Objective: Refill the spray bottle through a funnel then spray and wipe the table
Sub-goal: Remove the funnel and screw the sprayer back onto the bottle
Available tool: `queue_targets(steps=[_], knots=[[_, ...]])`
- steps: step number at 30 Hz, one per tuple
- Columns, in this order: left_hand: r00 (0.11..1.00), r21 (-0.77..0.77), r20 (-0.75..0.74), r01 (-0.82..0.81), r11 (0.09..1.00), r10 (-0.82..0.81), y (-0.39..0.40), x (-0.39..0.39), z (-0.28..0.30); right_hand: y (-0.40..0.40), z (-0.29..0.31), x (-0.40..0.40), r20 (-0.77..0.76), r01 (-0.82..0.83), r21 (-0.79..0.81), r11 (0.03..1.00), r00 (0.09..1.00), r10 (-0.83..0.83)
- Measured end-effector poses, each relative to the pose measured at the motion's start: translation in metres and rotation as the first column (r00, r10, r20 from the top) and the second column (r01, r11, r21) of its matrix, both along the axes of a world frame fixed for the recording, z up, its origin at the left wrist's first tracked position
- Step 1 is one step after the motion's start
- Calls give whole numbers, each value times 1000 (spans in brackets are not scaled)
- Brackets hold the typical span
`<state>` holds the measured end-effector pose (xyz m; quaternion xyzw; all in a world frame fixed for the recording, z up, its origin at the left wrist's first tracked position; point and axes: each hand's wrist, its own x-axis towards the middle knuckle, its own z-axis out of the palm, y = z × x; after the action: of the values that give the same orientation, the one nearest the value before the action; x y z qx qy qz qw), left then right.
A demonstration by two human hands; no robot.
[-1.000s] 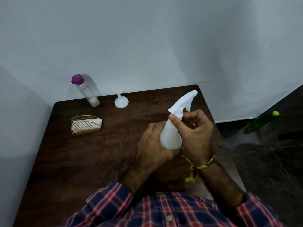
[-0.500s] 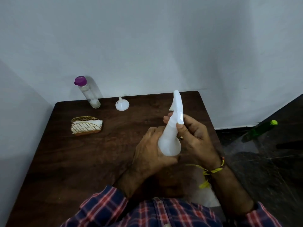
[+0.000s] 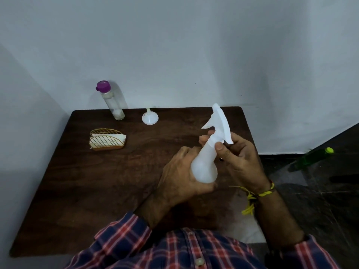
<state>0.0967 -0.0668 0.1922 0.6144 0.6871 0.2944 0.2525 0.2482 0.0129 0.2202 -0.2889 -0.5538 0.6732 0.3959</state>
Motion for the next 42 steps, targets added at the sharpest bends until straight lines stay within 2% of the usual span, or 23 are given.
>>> queue_targets(steps=[3,5,7,10,14,18,22,26,31,34,36,37,38,39,40,41,42], knots=[[999,-52,2,51,997,-51,-1,-3,-1,13,2,12,-43,-206,-60,977,978,204],[998,-64,13,57,996,-56,-1,-2,1,16,4,14,-4,-230,-30,973,973,230],[999,-39,32,42,998,-40,0,0,2,12,1,11,47,-132,41,990,990,130],[999,18,36,-2,1000,2,3,0,5,2,0,2,22,110,119,987,993,-113],[998,44,-5,-67,997,67,0,0,5,-6,9,-9,64,221,199,955,969,-238],[994,73,-2,-112,991,112,-3,5,7,-19,9,-27,75,403,237,884,900,-430],[988,49,-35,-149,988,150,-2,6,9,-25,11,-29,174,390,402,829,856,-487],[987,95,-22,-156,983,159,2,7,13,-27,14,-31,178,368,443,818,858,-482],[976,71,-59,-206,976,211,5,11,13,-15,12,-34,158,362,318,876,891,-425],[975,85,-65,-207,975,213,6,13,17,-12,14,-34,135,364,306,880,898,-419],[983,67,7,-181,981,181,10,7,19,-6,19,-29,95,366,257,895,912,-400],[980,30,129,-160,987,155,12,0,19,0,21,-26,75,363,225,904,919,-388],[939,-31,324,-114,993,117,14,-8,18,5,21,-22,51,353,193,915,928,-369],[830,-96,550,-44,994,89,14,-16,16,10,20,-19,16,335,150,930,940,-341],[658,-152,746,26,988,98,13,-24,13,13,20,-16,-14,313,103,944,950,-313],[474,-198,871,92,976,132,10,-29,8,15,19,-14,-34,287,65,956,958,-285],[319,-226,932,145,963,171,7,-30,4,16,18,-12,-42,261,43,964,965,-259]])
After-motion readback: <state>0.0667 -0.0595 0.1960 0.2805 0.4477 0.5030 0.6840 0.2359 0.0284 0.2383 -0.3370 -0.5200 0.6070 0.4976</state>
